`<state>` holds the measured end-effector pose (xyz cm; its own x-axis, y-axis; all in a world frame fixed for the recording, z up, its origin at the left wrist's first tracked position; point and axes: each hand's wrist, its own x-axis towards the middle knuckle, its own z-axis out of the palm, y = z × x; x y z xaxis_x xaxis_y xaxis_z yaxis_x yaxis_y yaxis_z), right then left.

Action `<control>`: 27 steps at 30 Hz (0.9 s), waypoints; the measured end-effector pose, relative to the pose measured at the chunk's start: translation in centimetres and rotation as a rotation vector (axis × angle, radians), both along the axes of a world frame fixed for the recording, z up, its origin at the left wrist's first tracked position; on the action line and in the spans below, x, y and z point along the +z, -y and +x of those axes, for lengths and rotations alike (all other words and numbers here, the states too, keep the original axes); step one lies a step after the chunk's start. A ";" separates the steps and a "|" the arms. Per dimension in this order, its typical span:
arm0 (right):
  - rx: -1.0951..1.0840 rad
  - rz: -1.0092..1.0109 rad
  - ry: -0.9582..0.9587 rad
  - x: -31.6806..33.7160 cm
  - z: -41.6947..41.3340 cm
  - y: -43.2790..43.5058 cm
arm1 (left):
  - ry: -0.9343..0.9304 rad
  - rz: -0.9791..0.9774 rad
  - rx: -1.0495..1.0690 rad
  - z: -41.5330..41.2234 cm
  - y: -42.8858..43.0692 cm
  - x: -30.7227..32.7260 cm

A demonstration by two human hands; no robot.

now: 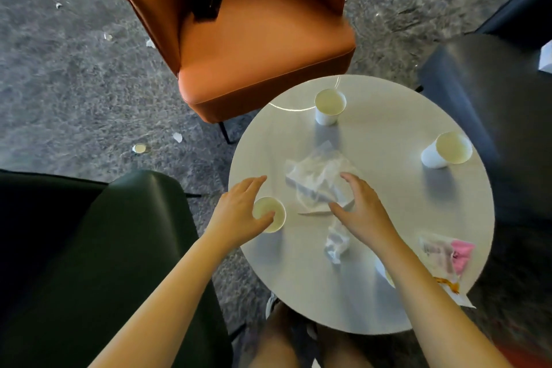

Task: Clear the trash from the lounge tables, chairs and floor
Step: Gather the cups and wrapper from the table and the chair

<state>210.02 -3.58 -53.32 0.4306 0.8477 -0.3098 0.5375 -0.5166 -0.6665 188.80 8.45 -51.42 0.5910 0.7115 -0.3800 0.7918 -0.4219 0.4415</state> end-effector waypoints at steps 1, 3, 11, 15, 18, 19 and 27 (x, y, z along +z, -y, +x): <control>0.006 -0.009 0.003 -0.4 0.2 -0.6 | -0.008 -0.015 0.010 0.0 0.0 -0.4; 0.015 -0.049 0.013 -1.1 0.4 -1.7 | -0.036 -0.051 0.018 0.0 0.1 -1.0; 0.085 -0.213 0.149 -4.8 -0.2 -4.2 | -0.066 -0.074 -0.045 -0.6 1.3 -3.7; 0.140 -0.290 0.251 -7.2 -1.9 -3.9 | 0.012 -0.075 0.005 -0.7 1.8 -4.7; 0.107 -0.193 0.218 -8.2 -2.7 -3.2 | 0.091 -0.120 0.050 -0.6 1.9 -4.9; 0.087 -0.177 0.142 -8.3 -2.6 -3.1 | 0.114 -0.136 0.068 -0.5 1.8 -4.9; -0.188 0.298 0.066 -1.7 -3.0 -3.6 | 0.196 -0.169 0.053 0.9 0.7 -4.5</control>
<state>207.02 0.02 -55.06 0.5982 0.8009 -0.0272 0.4990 -0.3989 -0.7694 189.70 7.70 -55.89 0.6286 0.6796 -0.3782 0.7034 -0.2894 0.6492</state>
